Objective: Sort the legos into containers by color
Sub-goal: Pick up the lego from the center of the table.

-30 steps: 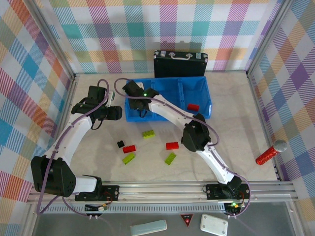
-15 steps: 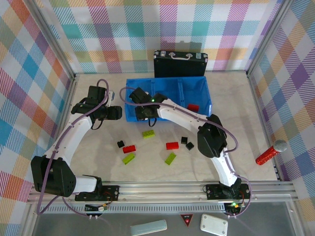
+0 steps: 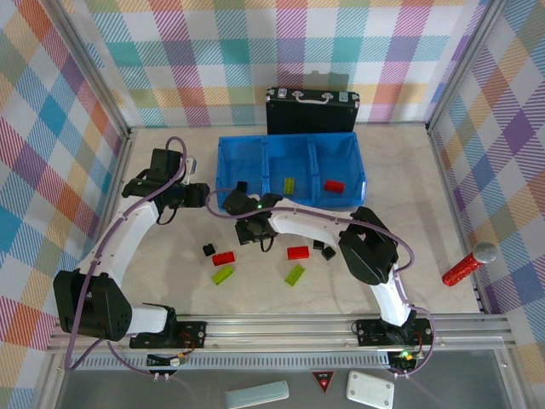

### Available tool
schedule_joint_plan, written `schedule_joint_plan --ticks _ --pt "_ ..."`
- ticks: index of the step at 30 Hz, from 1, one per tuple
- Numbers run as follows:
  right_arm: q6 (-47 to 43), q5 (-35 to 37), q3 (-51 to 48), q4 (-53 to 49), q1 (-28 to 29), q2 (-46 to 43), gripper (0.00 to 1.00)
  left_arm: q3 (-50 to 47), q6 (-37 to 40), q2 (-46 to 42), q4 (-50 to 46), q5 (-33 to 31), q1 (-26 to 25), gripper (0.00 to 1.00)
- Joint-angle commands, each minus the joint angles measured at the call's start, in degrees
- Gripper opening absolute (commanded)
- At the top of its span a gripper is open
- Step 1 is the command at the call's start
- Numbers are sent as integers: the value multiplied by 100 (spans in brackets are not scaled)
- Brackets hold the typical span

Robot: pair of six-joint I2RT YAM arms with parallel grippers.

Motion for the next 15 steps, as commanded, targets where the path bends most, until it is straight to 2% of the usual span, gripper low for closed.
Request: schedule_joint_plan --ticks 1,15 --pt "374 143 -131 183 49 -183 65 -10 -82 -94 64 49 100 63" --pt "706 525 -268 572 49 97 81 -28 -86 -159 76 44 131 63"
